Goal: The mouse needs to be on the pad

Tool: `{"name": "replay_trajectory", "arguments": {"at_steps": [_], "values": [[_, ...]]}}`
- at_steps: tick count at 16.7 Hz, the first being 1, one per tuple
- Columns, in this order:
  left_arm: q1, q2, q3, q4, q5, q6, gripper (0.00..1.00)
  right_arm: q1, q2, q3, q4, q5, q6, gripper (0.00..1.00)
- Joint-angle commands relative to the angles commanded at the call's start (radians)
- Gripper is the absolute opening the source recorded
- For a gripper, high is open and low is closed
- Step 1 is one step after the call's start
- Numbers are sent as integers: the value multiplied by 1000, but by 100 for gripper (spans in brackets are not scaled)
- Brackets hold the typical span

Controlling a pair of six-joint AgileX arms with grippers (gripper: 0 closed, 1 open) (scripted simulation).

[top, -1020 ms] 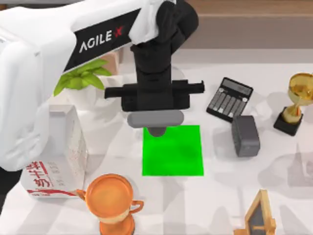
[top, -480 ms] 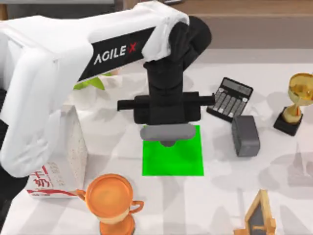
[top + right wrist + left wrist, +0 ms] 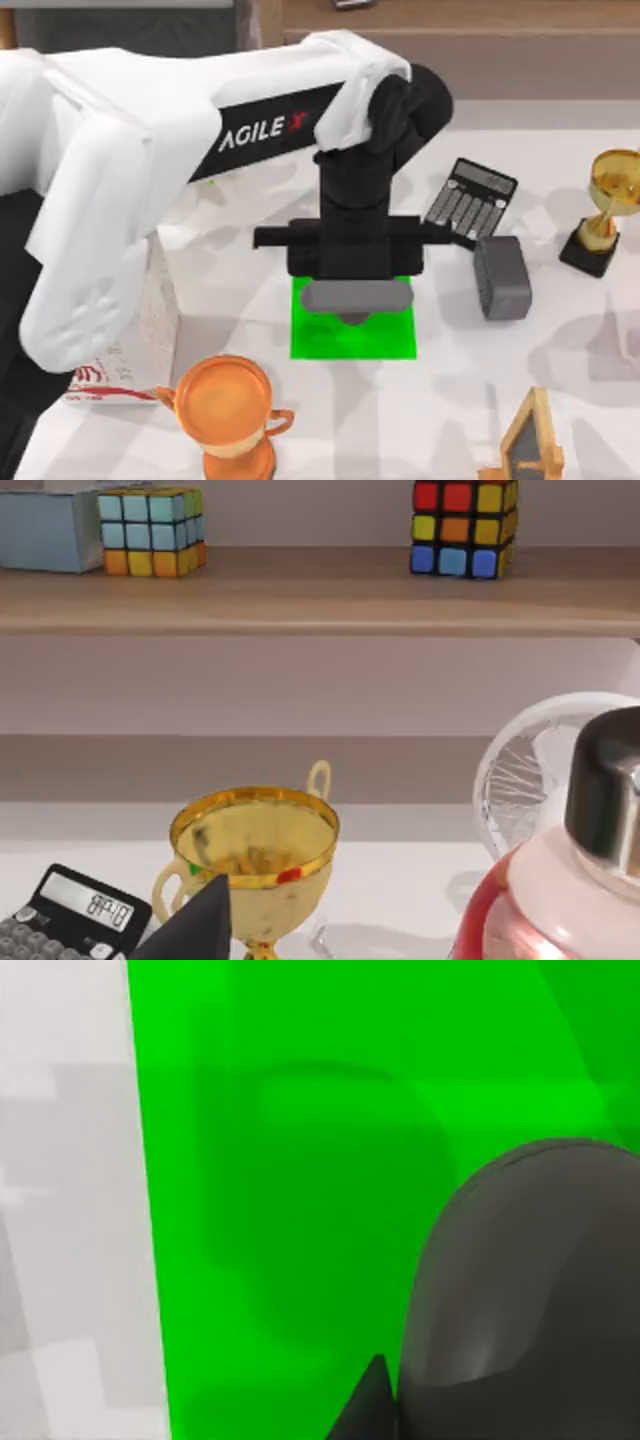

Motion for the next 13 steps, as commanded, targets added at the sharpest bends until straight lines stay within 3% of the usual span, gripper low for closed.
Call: {"name": "replay_trajectory", "arguments": {"at_steps": [12, 13], "values": [[0, 0, 0, 0, 0, 0, 98, 0, 0, 0, 0, 0, 0, 100], [0, 0, 0, 0, 0, 0, 100, 0, 0, 0, 0, 0, 0, 100]]}}
